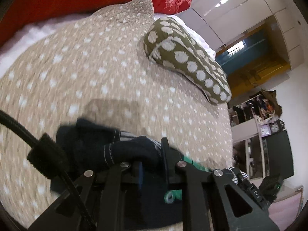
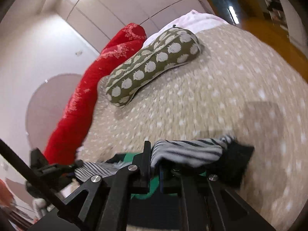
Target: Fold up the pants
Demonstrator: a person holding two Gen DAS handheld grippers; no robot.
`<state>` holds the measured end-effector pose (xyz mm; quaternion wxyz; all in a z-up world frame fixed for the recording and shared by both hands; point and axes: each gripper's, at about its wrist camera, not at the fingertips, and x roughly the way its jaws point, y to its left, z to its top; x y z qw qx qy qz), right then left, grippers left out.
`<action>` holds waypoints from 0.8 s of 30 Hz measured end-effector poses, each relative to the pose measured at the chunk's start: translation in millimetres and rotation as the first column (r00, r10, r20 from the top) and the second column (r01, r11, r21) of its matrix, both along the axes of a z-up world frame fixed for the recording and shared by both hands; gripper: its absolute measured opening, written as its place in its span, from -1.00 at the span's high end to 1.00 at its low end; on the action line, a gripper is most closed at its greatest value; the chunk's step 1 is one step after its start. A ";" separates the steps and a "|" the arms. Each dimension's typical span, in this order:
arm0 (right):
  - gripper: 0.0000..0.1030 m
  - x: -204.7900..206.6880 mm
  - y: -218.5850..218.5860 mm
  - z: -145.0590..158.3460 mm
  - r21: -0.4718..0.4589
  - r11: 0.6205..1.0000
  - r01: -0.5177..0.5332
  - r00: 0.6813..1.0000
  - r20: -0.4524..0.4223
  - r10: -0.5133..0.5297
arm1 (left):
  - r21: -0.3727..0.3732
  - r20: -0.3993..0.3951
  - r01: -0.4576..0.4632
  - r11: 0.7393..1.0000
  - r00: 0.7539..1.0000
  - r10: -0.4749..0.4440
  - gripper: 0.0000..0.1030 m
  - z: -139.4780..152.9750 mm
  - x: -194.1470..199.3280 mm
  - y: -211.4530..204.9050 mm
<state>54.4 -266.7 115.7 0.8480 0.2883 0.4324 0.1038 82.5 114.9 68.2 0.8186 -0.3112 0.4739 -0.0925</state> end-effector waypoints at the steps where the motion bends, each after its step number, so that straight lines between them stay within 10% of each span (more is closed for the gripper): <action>1: 0.87 12.6 1.0 -3.5 -0.012 1.000 -0.006 1.000 -0.014 0.006 | 0.014 -0.009 -0.001 1.000 1.000 0.002 0.71 -1.2 13.1 -0.3; 7: 0.63 75.7 -1.8 -34.4 -0.041 0.999 0.016 0.994 -0.106 -0.020 | 0.036 -0.071 -0.009 0.999 0.997 0.011 0.70 -18.2 81.2 1.7; 10: -0.19 94.0 -16.0 -45.1 -0.021 0.998 0.061 0.991 -0.118 -0.063 | 0.004 -0.090 -0.014 1.000 0.996 0.014 0.60 -27.4 100.0 8.0; 19: -0.28 86.1 -68.4 -44.9 -0.038 0.982 0.183 0.977 -0.107 -0.186 | -0.161 -0.107 -0.049 0.986 0.994 0.032 0.27 -32.3 95.4 33.1; 24: -0.28 55.0 -77.4 -45.9 -0.081 0.978 0.191 0.975 -0.102 -0.199 | -0.053 -0.068 0.003 0.999 0.998 -0.006 0.20 -5.1 60.2 27.9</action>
